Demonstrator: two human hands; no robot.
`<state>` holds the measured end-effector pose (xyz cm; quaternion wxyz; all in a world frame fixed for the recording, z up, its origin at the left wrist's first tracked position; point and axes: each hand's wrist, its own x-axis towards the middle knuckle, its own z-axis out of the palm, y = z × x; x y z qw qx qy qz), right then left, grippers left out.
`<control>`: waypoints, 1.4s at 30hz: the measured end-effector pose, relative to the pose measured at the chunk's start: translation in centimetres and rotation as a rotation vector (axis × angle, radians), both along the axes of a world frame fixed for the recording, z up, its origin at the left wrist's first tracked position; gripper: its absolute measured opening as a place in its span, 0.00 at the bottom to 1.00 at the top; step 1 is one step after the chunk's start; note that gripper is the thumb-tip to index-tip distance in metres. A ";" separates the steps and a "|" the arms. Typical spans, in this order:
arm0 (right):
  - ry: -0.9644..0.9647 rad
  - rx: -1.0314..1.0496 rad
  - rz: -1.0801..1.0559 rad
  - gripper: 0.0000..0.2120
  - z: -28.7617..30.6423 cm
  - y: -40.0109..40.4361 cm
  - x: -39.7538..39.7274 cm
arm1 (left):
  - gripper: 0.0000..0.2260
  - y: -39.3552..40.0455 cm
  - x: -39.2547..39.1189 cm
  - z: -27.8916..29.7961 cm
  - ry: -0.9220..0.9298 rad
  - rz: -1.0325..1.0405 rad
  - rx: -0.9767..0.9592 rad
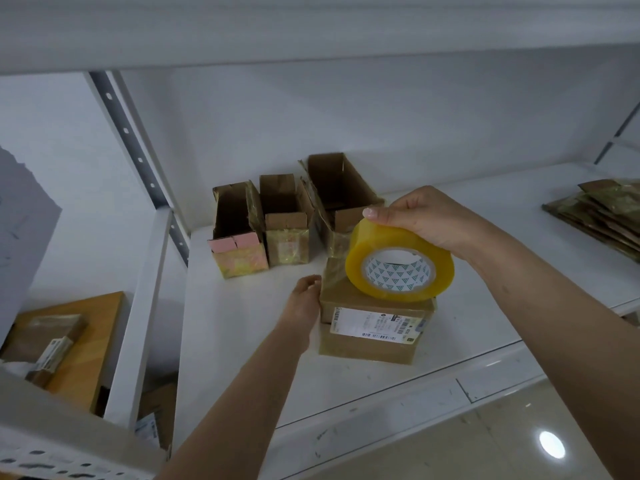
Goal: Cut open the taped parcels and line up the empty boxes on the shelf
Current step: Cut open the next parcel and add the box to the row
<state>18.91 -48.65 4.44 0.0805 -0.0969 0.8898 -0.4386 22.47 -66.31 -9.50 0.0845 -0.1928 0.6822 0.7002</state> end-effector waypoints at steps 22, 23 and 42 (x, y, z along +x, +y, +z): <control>-0.032 -0.067 -0.104 0.34 -0.4 3.9 0.9 | 0.46 -0.4 -1.7 1.4 0.538 -0.624 -1.049; -0.029 -0.017 -0.111 0.35 0.0 4.3 1.1 | 0.46 -0.4 -1.6 1.4 0.535 -0.621 -1.059; -0.316 0.387 -0.243 0.31 -9.8 10.4 1.1 | 0.43 -0.4 -2.3 2.5 0.482 -0.702 -1.130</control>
